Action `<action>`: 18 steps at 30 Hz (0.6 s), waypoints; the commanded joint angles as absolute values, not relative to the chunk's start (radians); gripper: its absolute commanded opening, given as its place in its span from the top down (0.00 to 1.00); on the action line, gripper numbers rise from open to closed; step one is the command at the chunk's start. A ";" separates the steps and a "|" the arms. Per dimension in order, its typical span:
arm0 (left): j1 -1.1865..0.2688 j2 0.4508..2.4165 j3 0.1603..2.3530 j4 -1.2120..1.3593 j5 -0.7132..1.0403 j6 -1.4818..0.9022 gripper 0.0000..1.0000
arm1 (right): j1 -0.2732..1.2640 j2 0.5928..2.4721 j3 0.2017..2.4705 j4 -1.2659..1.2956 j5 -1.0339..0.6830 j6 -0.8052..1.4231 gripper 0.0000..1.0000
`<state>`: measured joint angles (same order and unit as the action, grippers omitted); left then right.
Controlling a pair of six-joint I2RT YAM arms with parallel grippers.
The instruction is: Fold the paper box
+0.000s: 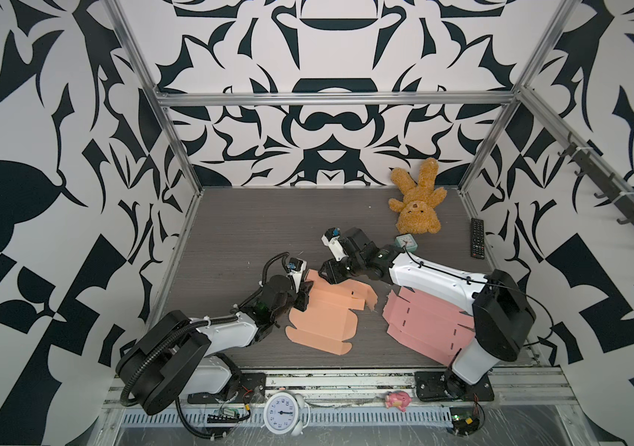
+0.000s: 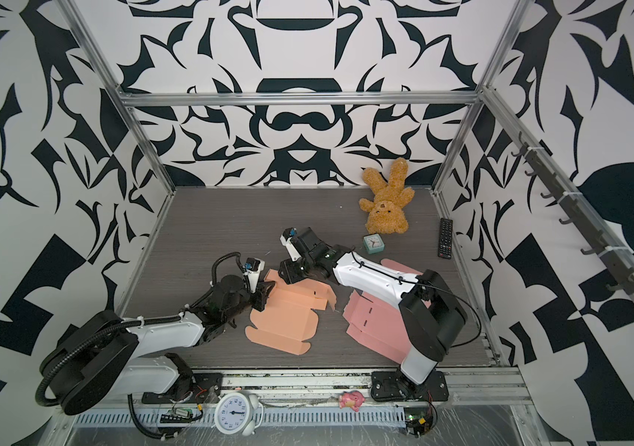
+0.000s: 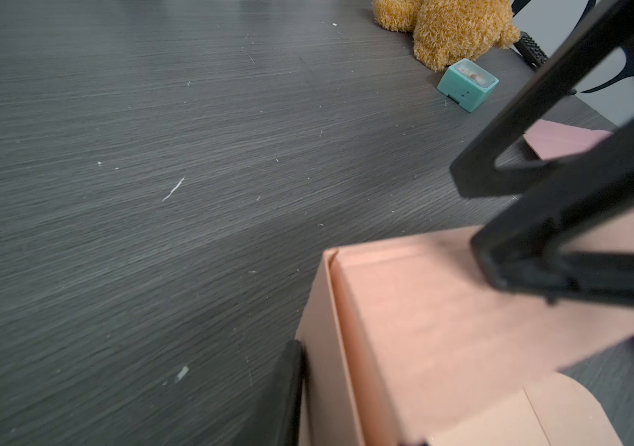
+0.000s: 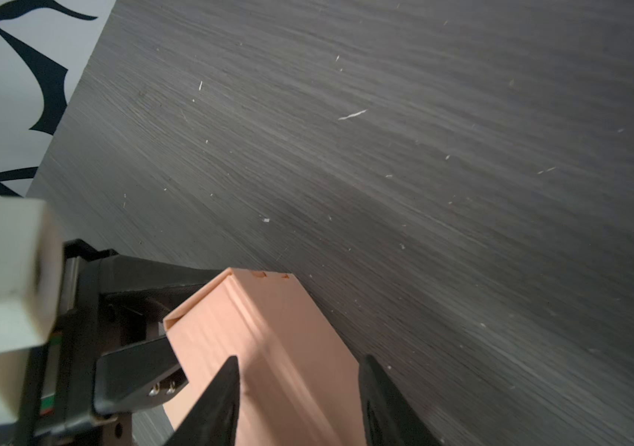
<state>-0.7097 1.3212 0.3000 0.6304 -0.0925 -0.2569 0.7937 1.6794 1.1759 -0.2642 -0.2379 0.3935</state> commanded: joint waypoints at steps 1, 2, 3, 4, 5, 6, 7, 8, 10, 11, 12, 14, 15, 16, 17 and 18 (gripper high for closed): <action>-0.714 1.334 0.287 0.649 -0.106 -0.258 0.73 | 0.792 1.683 1.166 -0.199 -0.330 0.441 0.49; -0.713 1.335 0.288 0.648 -0.110 -0.256 0.73 | 0.792 1.686 1.162 -0.192 -0.341 0.446 0.49; -0.714 1.335 0.288 0.645 -0.117 -0.258 0.73 | 0.790 1.688 1.158 -0.181 -0.354 0.452 0.50; -0.714 1.335 0.290 0.638 -0.126 -0.260 0.73 | 0.788 1.691 1.152 -0.172 -0.366 0.459 0.50; -0.713 1.335 0.296 0.620 -0.146 -0.266 0.73 | 0.786 1.692 1.146 -0.159 -0.379 0.467 0.50; -0.714 1.333 0.304 0.593 -0.167 -0.275 0.73 | 0.783 1.693 1.138 -0.148 -0.391 0.476 0.50; -0.713 1.332 0.311 0.570 -0.181 -0.282 0.74 | 0.782 1.693 1.131 -0.139 -0.397 0.483 0.50; -0.714 1.329 0.317 0.550 -0.192 -0.286 0.74 | 0.780 1.692 1.124 -0.134 -0.400 0.487 0.51; -0.714 1.322 0.313 0.546 -0.199 -0.290 0.74 | 0.779 1.688 1.111 -0.124 -0.399 0.496 0.51; -0.714 1.317 0.309 0.543 -0.201 -0.292 0.74 | 0.778 1.687 1.105 -0.118 -0.402 0.499 0.52; -0.714 1.311 0.307 0.542 -0.202 -0.294 0.75 | 0.778 1.685 1.097 -0.112 -0.402 0.505 0.52; -0.714 1.304 0.304 0.539 -0.205 -0.295 0.79 | 0.778 1.681 1.087 -0.097 -0.413 0.521 0.52; -0.714 1.304 0.305 0.539 -0.205 -0.295 0.84 | 0.778 1.680 1.082 -0.088 -0.421 0.533 0.53; -0.714 1.306 0.307 0.539 -0.204 -0.294 0.87 | 0.780 1.680 1.079 -0.083 -0.429 0.547 0.53; -0.714 1.308 0.309 0.539 -0.203 -0.293 0.87 | 0.782 1.679 1.073 -0.069 -0.443 0.561 0.53; -0.713 1.310 0.311 0.540 -0.201 -0.291 0.87 | 0.785 1.675 1.066 -0.058 -0.450 0.571 0.53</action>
